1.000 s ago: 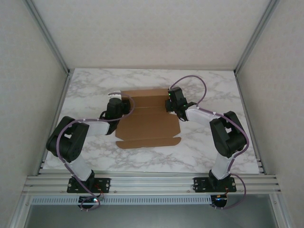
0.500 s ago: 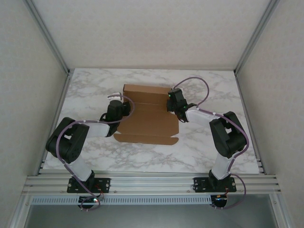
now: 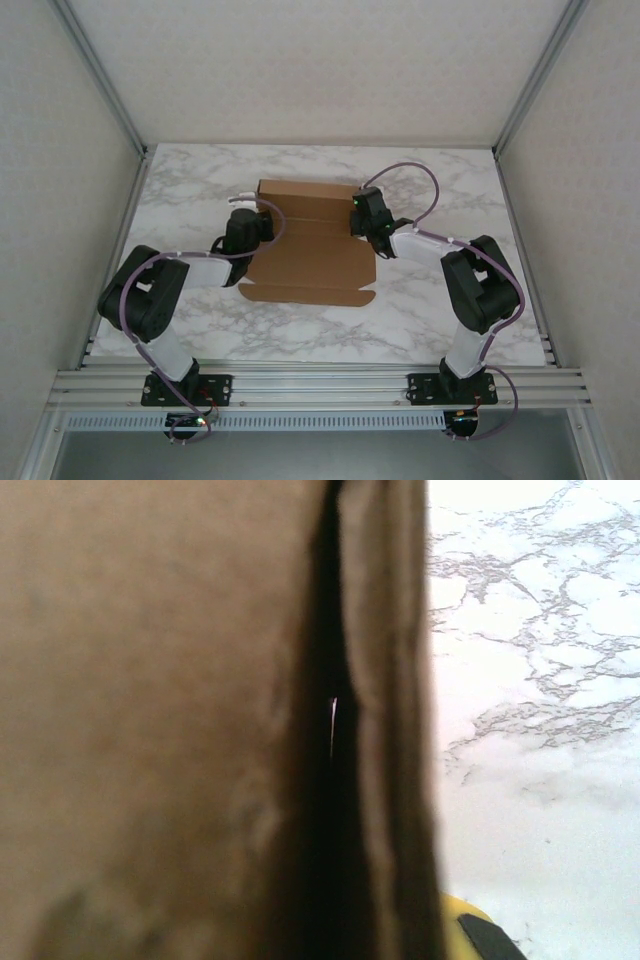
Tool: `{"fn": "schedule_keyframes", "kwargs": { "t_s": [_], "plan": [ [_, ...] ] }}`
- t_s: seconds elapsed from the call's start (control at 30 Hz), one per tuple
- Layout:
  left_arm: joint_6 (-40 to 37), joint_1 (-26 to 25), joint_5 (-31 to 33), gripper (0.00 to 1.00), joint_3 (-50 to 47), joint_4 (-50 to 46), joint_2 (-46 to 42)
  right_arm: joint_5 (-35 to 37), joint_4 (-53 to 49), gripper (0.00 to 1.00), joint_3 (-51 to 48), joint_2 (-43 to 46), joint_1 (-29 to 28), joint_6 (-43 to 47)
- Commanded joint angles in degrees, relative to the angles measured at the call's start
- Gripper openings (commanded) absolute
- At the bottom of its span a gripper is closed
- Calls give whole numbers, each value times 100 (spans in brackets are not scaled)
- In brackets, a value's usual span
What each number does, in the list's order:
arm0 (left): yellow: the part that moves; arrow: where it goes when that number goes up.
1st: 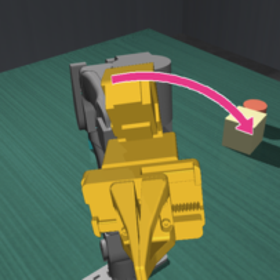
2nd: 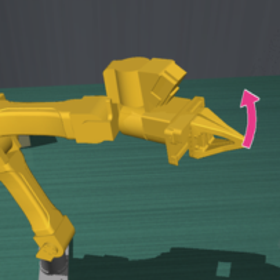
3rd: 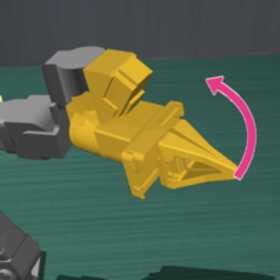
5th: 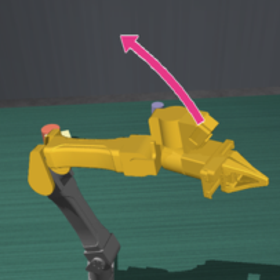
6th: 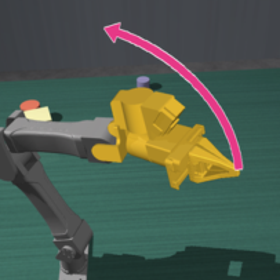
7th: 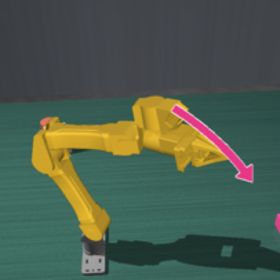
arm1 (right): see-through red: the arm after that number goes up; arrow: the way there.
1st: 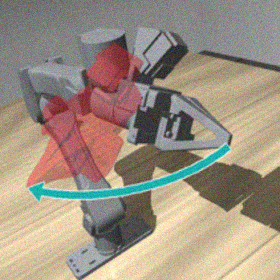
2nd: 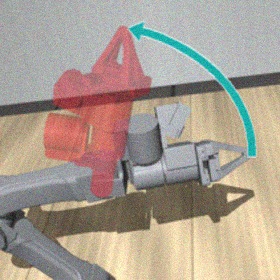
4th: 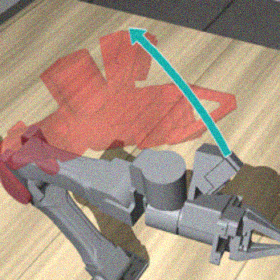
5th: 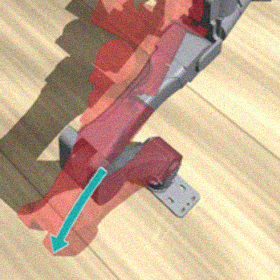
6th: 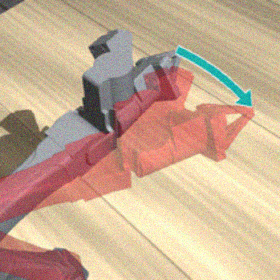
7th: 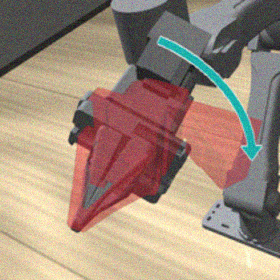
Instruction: Fold the paper box
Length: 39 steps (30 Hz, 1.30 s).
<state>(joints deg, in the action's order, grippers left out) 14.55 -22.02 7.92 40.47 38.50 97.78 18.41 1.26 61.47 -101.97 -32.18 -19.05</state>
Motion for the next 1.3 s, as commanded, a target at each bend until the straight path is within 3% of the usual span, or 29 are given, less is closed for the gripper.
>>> {"fn": "schedule_keyframes", "kwargs": {
  "t_s": [0.0, 0.2, 0.4, 0.57, 0.7, 0.83, 1.07, 1.27],
  "plan": [
    [-139, -7, -36, 20, 303, -131, 212, -117, -261, 3, 5, 115, -121, -16],
    [-294, -30, 305, 12, 411, -302, 412, -202, -336, 2, 47, 187, -156, -56],
    [-259, -48, 657, 20, 453, -444, 505, -198, -407, 3, 145, 152, -209, -41],
    [-195, -48, 598, 20, 505, -569, 567, -198, -414, 3, 163, 134, -217, -57],
    [-84, -48, 645, 10, 576, -707, 687, -223, -446, 3, 214, 143, -234, -88],
    [181, -56, 1074, 0, 700, -914, 734, -72, -528, 0, 274, 136, -306, -243],
    [631, -295, 2042, 0, 1020, -1318, 974, 341, -898, 0, 535, -32, -478, -734],
    [1126, -550, 2457, 0, 1299, -1571, 1249, 485, -1233, 0, 793, -196, -603, -1154]
  ]
}}
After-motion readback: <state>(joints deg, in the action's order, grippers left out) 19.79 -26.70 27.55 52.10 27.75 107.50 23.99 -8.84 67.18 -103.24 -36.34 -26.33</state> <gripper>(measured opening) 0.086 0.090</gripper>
